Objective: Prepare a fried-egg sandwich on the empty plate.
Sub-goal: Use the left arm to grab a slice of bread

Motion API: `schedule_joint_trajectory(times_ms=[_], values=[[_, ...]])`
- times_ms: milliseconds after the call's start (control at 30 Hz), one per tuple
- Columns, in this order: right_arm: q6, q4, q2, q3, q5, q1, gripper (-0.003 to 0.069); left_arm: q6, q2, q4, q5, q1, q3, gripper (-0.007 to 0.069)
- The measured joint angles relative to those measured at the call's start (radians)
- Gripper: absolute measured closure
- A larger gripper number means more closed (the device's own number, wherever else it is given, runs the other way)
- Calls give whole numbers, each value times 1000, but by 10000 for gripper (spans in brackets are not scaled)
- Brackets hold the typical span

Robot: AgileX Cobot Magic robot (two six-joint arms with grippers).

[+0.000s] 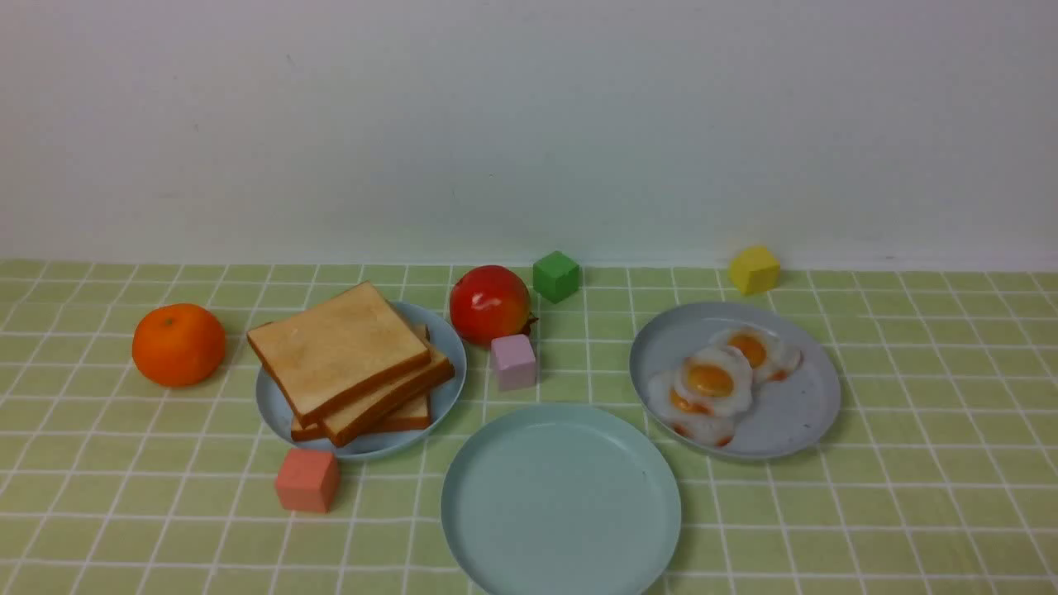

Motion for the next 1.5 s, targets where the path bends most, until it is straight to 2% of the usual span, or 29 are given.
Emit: schedule_joint_trajectory(times_ms=[1233,1400,1500], values=[[0,-3,0,0,0,0,418,0,0,0,-1,0,0,386],[0,-3,0,5,-36,0,418,0,0,0,-7,0,0,386],[0,-3,0,8,-92,0,418,0,0,0,-70,0,0,386]])
